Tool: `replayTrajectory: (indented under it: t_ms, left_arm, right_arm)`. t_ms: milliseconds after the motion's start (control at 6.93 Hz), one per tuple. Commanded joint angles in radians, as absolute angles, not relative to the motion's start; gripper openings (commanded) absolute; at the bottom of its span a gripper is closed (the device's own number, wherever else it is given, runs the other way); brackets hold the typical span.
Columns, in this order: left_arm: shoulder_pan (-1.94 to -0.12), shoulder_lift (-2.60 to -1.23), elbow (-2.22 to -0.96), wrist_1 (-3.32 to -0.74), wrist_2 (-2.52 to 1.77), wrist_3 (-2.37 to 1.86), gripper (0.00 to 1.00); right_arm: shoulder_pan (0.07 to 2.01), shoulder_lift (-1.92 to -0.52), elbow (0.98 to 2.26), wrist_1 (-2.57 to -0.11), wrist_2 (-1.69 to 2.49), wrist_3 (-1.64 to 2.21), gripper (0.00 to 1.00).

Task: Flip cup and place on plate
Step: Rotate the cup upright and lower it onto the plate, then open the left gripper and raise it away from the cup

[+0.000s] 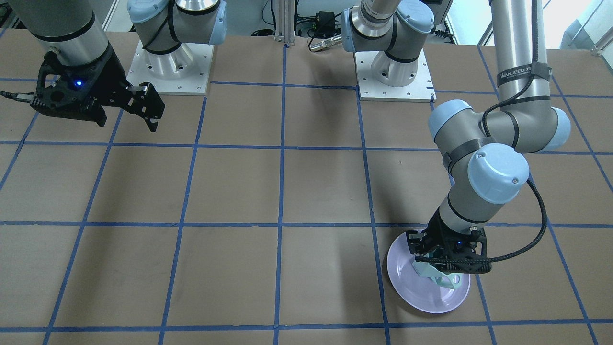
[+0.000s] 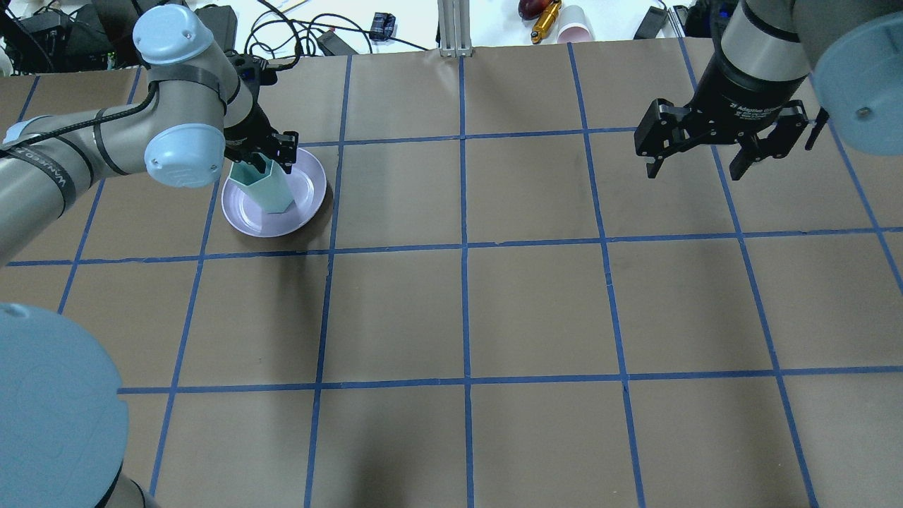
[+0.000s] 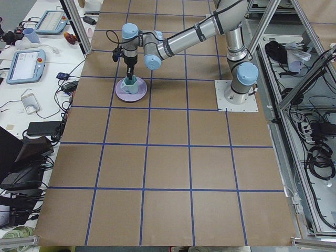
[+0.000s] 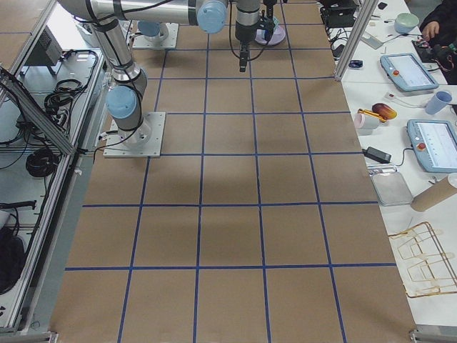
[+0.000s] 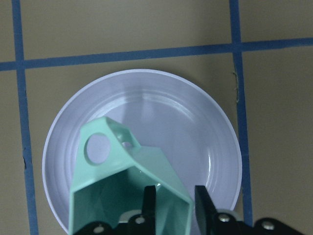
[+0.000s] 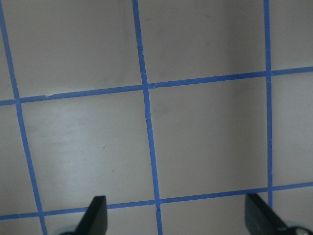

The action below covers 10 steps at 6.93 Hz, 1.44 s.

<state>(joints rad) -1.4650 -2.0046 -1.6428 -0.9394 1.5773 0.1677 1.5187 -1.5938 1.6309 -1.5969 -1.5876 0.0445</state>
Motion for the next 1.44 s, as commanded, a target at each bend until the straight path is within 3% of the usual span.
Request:
replayTrajectory:
  t_ms: [0,722,1299]
  left_arm:
    - [-1.501,-1.964,-1.637,-1.0,1.588,0.147,1.0]
    - [-1.514,-1.804,-1.531,-1.271,1.589,0.081,1.0]
    - [-1.514,-1.702,-1.536,-1.457,1.58,0.08,1.0]
  right_arm:
    - [1.519,-1.594,1.631,-1.597,-1.588,0.044,1.0]
    - [1.519,-1.594,1.631,-1.597,-1.588,0.044,1.0]
    - [1.519,-1.594,1.631,-1.597,-1.588,0.044,1.0]
